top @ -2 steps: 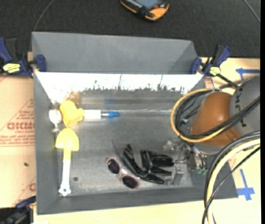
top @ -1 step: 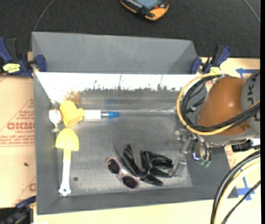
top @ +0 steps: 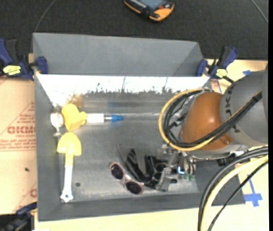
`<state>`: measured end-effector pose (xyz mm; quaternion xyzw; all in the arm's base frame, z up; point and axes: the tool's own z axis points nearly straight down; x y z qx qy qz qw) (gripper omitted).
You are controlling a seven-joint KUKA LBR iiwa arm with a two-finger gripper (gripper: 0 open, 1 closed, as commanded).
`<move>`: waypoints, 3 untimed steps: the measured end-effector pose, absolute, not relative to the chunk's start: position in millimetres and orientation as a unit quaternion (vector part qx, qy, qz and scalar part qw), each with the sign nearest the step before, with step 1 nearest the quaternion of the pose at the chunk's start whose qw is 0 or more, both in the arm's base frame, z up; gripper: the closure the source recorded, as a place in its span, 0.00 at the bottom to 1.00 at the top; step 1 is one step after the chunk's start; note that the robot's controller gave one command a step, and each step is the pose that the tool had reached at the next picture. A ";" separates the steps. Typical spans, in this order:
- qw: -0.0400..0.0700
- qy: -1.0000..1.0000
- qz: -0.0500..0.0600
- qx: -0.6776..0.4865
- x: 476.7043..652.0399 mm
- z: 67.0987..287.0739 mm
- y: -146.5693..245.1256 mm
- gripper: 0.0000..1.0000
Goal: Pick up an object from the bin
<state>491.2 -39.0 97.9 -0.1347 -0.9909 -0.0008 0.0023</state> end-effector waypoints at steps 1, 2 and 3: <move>-0.005 -0.946 -0.001 -0.323 504.9 70.2 -39.1 0.00; 0.002 -0.972 0.000 -0.233 492.6 71.0 -33.3 1.00; 0.002 -0.972 0.000 -0.233 492.7 71.0 -33.3 1.00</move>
Offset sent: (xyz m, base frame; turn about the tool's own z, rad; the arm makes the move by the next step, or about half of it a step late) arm 0.0005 0.0067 -0.0279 0.2030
